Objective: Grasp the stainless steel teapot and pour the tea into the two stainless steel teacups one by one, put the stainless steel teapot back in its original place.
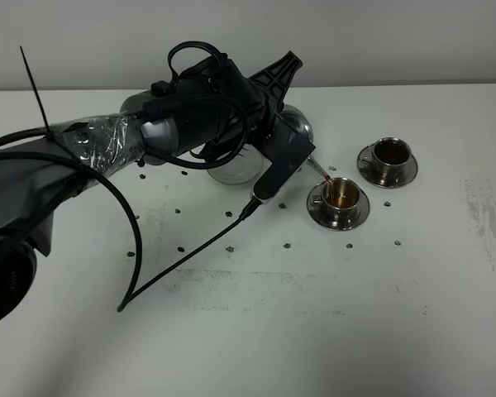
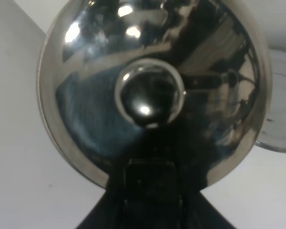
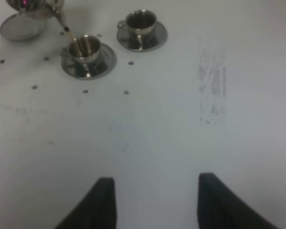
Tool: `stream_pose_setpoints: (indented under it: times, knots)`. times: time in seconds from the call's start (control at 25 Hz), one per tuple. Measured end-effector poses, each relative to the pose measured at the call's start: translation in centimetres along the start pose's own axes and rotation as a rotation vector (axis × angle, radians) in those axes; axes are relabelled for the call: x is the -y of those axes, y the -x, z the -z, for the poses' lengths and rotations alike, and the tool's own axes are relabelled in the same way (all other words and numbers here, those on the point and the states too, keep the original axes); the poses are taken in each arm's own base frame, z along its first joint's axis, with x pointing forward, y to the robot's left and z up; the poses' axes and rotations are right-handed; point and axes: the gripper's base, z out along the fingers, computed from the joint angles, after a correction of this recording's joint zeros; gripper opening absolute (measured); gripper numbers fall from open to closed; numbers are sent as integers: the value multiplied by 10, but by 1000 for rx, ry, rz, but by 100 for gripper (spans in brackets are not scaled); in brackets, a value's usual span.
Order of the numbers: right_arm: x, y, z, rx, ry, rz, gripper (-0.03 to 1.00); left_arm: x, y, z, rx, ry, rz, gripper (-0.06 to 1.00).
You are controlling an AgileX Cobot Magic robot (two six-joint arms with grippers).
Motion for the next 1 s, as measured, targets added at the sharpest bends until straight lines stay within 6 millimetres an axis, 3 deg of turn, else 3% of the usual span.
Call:
stream_pose_setpoints:
  times: [1.0]
  knots:
    - [0,0,0,0,0,0,41,-6,13,-6,-33,68,-130,21]
